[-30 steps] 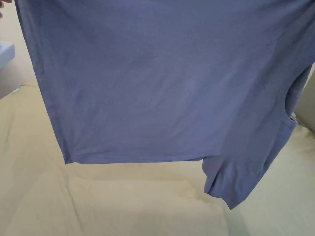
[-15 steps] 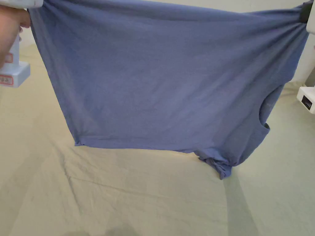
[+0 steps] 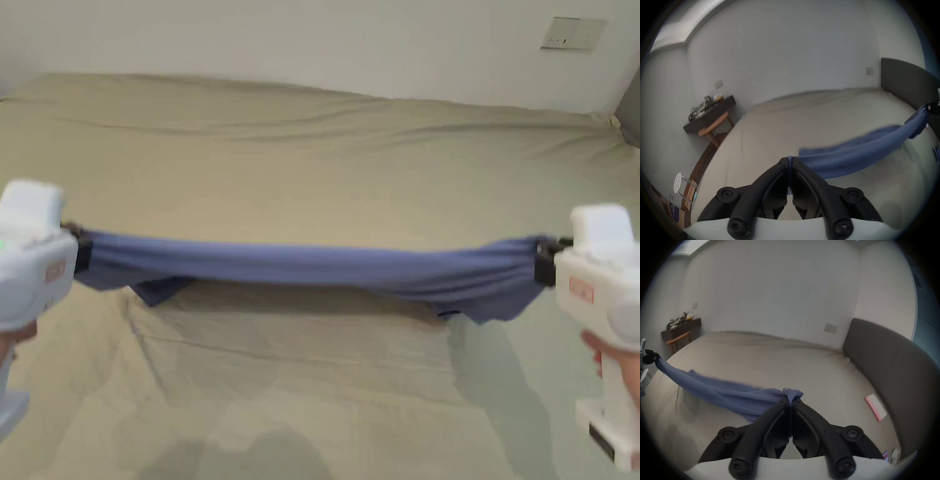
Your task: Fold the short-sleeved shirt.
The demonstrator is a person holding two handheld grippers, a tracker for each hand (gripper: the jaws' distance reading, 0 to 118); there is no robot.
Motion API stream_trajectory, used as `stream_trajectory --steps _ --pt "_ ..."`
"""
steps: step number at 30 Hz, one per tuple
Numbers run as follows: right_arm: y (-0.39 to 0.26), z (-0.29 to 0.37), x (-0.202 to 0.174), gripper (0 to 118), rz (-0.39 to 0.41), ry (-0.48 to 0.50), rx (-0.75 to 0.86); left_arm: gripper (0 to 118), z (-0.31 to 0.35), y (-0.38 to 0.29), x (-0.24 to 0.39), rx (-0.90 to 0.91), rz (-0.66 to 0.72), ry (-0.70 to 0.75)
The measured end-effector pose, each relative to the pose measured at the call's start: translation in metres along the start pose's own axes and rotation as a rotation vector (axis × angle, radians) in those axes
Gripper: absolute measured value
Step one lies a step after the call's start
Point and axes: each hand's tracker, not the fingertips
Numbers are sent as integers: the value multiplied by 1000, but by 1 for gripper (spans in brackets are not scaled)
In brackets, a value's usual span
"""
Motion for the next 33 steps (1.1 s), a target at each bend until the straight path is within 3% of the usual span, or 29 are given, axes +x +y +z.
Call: stream_trajectory --steps 5,11,13,17,21,28,33 --pt "-108 67 -19 0 70 50 -145 2 48 -112 12 -194 -87 -26" --pt "-193 135 -32 0 -110 106 -388 2 92 -215 24 -422 -193 -137" --pt "-219 136 -11 0 -126 107 -452 2 102 -235 31 -470 -217 -175" --pt "-229 159 -17 0 -149 107 -519 2 117 -254 35 -505 -228 -171" --pt "-233 166 -12 0 -114 92 -572 2 133 -258 30 -519 -211 -164" --pt "-230 162 -7 0 -177 71 -677 2 139 -255 23 -512 -204 -170" --pt "-249 145 -16 0 -131 61 -708 2 126 -263 26 -575 -222 -199"
